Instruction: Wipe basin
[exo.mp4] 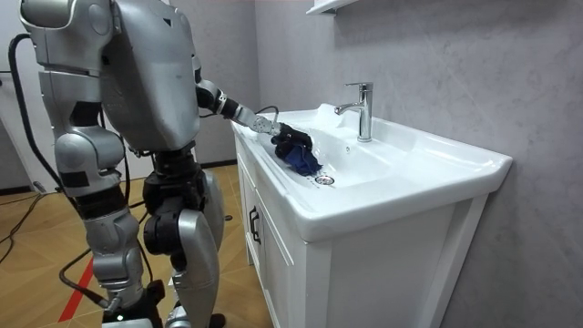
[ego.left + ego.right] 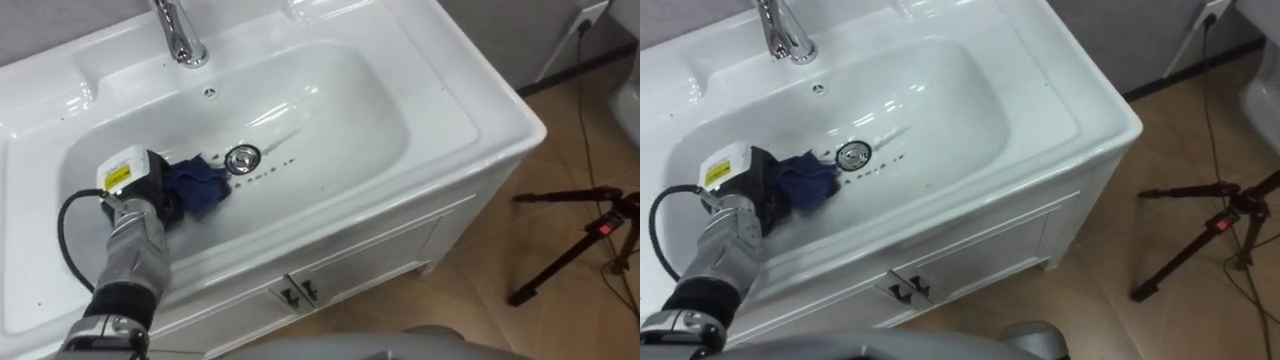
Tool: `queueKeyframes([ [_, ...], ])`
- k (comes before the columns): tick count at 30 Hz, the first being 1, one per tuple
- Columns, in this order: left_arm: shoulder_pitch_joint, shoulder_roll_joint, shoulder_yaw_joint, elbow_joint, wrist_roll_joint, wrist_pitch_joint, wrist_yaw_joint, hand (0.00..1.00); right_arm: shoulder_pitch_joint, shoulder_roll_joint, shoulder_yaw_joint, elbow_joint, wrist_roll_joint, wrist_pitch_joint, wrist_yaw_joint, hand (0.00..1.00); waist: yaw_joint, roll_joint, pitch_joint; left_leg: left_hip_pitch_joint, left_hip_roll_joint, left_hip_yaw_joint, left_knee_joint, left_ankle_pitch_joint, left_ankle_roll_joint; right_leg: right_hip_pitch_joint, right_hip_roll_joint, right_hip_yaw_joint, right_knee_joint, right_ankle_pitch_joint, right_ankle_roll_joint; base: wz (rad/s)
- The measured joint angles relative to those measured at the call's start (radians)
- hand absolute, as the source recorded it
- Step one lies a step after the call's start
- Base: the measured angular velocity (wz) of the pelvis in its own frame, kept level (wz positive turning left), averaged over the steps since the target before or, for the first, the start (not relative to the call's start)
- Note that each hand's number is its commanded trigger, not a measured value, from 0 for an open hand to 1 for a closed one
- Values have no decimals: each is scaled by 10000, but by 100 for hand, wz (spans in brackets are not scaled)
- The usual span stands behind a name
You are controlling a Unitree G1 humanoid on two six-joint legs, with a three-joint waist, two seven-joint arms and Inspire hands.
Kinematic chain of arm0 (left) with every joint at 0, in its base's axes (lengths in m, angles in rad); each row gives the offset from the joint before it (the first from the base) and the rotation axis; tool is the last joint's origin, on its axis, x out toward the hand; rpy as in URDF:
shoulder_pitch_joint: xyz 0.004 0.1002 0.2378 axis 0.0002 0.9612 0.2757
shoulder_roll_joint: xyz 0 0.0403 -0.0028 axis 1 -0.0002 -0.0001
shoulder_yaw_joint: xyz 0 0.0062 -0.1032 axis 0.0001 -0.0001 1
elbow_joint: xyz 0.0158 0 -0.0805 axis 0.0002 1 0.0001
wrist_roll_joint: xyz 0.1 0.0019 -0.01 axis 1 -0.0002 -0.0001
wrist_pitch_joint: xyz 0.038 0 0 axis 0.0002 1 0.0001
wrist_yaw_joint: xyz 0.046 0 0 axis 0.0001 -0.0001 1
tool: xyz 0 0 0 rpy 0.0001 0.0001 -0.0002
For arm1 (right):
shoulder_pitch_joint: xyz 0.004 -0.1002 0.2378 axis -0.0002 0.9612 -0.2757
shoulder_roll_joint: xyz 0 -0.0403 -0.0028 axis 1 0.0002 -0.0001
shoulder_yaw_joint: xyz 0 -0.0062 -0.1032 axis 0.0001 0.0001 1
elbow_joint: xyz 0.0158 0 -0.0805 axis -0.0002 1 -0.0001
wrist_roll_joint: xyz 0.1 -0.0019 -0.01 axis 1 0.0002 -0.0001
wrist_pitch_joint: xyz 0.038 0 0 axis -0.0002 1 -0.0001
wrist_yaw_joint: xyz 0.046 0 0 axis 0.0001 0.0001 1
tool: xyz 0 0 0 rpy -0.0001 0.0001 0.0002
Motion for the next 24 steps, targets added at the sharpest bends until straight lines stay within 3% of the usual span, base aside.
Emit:
queueKeyframes([
  [5, -57, -2, -485, 332, -1, 18, -2, 100, 63, 0, -7, 11, -7, 66, -8, 0, -224, -11, 4, 237, -18, 268, -61, -1, 0, 109, 46, 251, -81, -5, 12, -10],
  [12, -71, -99, -496, 372, -27, 95, -7, 100, 82, -11, -392, 125, 105, 309, -16, 0, -487, -18, 8, 211, 19, 490, -64, 0, 1, -104, 27, 497, 154, -18, 47, -9],
  [18, -378, -420, -629, 332, -207, 116, 54, 100, 43, 90, -388, 23, 67, 339, 47, 0, -747, -297, 21, 142, 14, 934, -82, 0, 2, -524, 27, 786, 465, -84, 86, -17],
  [19, -438, -448, -750, 326, -207, 102, 98, 100, 39, 103, -387, 8, 71, 349, 116, 0, -855, -381, -9, 95, 30, 996, -125, -4, 7, -598, 42, 789, 470, -79, 93, -6],
  [24, -655, -527, -925, 417, -211, 254, 419, 100, 52, 91, -393, 13, 40, 465, 105, 0, -1166, -410, -3, -18, 102, 1318, -260, -3, 21, -846, 177, 1103, 443, 67, 80, -17],
])
